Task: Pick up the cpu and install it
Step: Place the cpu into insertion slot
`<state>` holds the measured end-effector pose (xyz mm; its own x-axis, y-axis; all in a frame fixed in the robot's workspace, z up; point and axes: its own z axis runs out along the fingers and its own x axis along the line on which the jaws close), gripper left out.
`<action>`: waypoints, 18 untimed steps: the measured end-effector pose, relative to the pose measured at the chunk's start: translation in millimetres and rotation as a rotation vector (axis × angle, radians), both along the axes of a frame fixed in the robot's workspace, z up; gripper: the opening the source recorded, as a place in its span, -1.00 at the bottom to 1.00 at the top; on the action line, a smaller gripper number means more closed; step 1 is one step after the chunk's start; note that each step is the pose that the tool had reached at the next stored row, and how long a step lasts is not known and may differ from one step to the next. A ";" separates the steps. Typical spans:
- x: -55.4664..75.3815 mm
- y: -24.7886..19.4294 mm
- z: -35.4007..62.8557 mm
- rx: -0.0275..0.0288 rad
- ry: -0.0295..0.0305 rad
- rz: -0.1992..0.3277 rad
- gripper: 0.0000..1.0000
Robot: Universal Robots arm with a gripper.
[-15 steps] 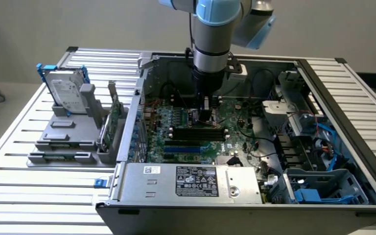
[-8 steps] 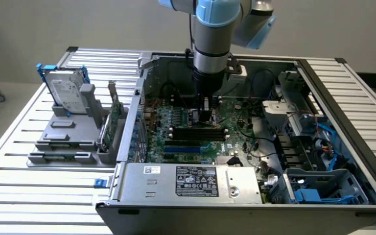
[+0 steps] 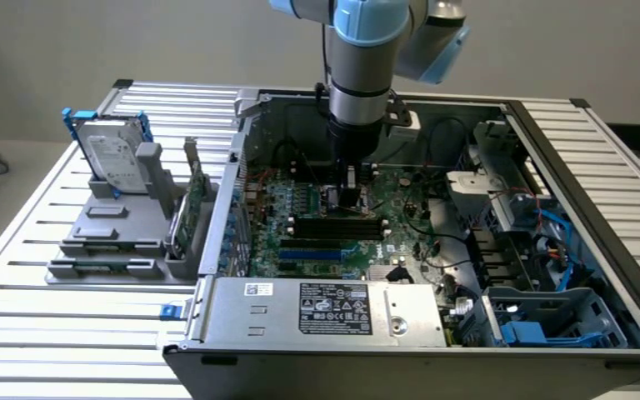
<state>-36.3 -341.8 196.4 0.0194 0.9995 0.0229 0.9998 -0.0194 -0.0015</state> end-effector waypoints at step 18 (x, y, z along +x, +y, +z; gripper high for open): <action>0.3 -0.1 -0.2 0.0251 -0.0001 0.000 0.07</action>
<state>-36.0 -341.8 196.3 0.0192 0.9987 0.0480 0.9998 -0.0191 -0.0019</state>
